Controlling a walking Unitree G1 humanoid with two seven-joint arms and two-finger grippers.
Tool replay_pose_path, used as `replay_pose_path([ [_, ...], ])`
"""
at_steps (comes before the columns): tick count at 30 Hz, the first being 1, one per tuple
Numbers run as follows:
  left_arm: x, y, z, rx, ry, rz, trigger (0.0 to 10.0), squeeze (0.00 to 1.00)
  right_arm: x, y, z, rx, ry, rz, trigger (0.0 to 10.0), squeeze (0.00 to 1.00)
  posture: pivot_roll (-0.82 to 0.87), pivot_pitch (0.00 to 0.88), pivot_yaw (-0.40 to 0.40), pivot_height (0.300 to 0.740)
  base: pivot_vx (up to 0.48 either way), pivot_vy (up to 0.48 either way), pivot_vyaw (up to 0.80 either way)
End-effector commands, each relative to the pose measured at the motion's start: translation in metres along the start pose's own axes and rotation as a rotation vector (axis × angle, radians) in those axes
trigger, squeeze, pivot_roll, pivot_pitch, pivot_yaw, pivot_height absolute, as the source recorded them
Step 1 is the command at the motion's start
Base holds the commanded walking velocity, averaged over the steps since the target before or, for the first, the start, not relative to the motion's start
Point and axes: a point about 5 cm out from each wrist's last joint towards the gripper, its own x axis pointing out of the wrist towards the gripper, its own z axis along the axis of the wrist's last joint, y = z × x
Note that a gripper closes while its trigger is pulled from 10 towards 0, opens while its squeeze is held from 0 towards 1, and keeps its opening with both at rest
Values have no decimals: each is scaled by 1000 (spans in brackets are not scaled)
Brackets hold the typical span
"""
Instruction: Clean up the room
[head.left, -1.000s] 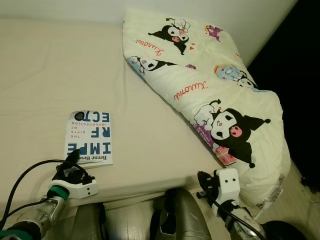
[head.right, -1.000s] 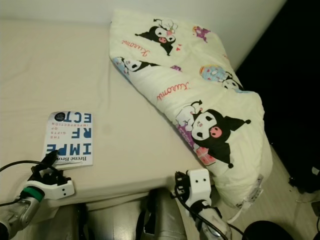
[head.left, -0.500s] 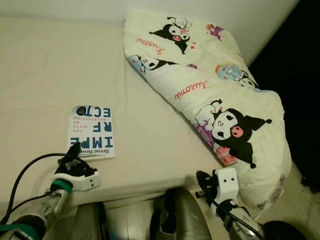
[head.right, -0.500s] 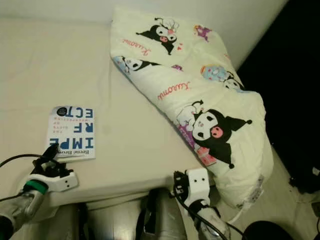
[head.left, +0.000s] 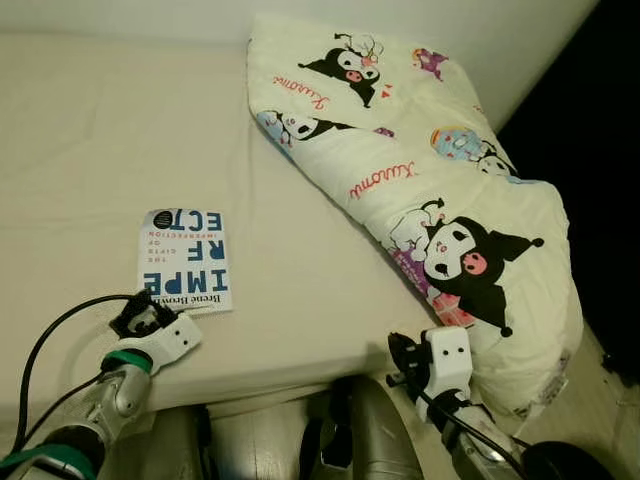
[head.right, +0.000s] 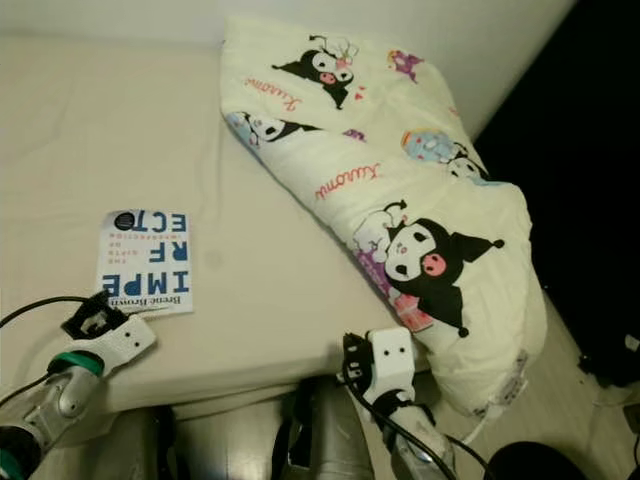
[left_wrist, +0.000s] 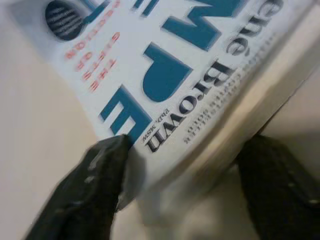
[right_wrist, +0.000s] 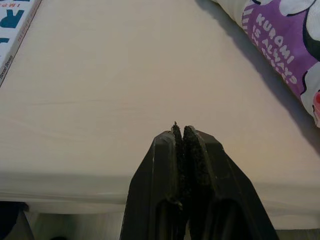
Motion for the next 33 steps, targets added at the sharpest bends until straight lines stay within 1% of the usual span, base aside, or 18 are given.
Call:
replay_pose_path([
  [1, -6, -18, -14, -297, 153, -117, 0, 0, -3, -3, -9, 14, 40, -14, 10000, 0, -54, 198, -108, 600, 0, 0, 0],
  [2, -6, -18, -14, -297, 153, -117, 0, 0, -3, -3, -9, 14, 40, -14, 10000, 0, -54, 198, -108, 600, 0, 0, 0],
  [3, -7, -24, -14, -456, 190, -192, 0, 0, -3, -2, -9, 15, 40, -12, 10000, 0, -54, 198, -108, 600, 0, 0, 0],
  [6, -7, -28, -13, -535, 201, -242, 0, 0, -2, -1, -9, 15, 40, -11, 10000, 0, -54, 198, -108, 600, 0, 0, 0],
  [7, -8, -35, -10, -714, 220, -432, 0, 0, -1, -1, -9, 15, 39, -7, 10000, 0, -51, 197, -111, 600, 0, 0, 0],
  [8, -8, -35, -10, -714, 220, -432, 0, 0, -1, -1, -9, 15, 39, -7, 10000, 0, -51, 197, -111, 600, 0, 0, 0],
  [9, -8, -34, -9, -789, 215, -506, 0, 0, -1, -1, -9, 15, 38, -6, 10000, 0, -51, 197, -111, 600, 0, 0, 0],
  [11, -8, -34, -9, -789, 215, -506, 0, 0, -1, -1, -9, 15, 38, -6, 10000, 0, -51, 197, -111, 600, 0, 0, 0],
  [12, -8, -33, -5, -853, 188, -589, 4471, 0, -1, -1, -9, 15, 38, -7, 10000, 0, -52, 192, -110, 600, 0, 0, 0],
  [13, -8, -31, -2, -888, 153, -643, 10000, 0, -1, -1, -9, 14, 37, -8, 10000, 0, -52, 192, -110, 600, 0, 0, 0],
  [14, -8, -31, -2, -888, 153, -643, 10000, 0, -1, -1, -9, 14, 37, -8, 10000, 0, -52, 192, -110, 600, 0, 0, 0],
  [17, -6, -28, 16, -883, 22, -779, 10000, 0, 0, -2, -9, 13, 37, -9, 10000, 0, -56, 186, -109, 600, 0, 0, 0],
  [19, -2, -32, 48, -819, -116, -905, 10000, 0, 1, -1, -8, 13, 33, -8, 10000, 0, -56, 186, -109, 600, 0, 0, 0],
  [23, -2, -35, 62, -792, -169, -961, 10000, 0, 2, -1, -8, 14, 31, -8, 10000, 0, -56, 186, -109, 600, 0, 0, 0],
  [25, -6, -46, 83, -740, -237, -1076, 10000, 0, 2, 0, -8, 15, 29, -10, 10000, 0, -61, 179, -96, 600, 0, 0, 0],
  [31, -7, -59, 93, -708, -240, -1122, 10000, 0, 1, 0, -9, 18, 26, -19, 10000, 0, -73, 176, -83, 600, 0, 0, 0],
  [32, -5, -59, 94, -679, -241, -1081, 10000, 0, 0, -1, -9, 19, 25, -25, 10000, 0, -73, 176, -83, 600, 0, 0, 0],
  [33, 0, -57, 92, -572, -226, -969, 10000, 0, -1, -2, -9, 20, 26, -32, 10000, 0, -71, 181, -82, 600, 0, 0, 0],
])
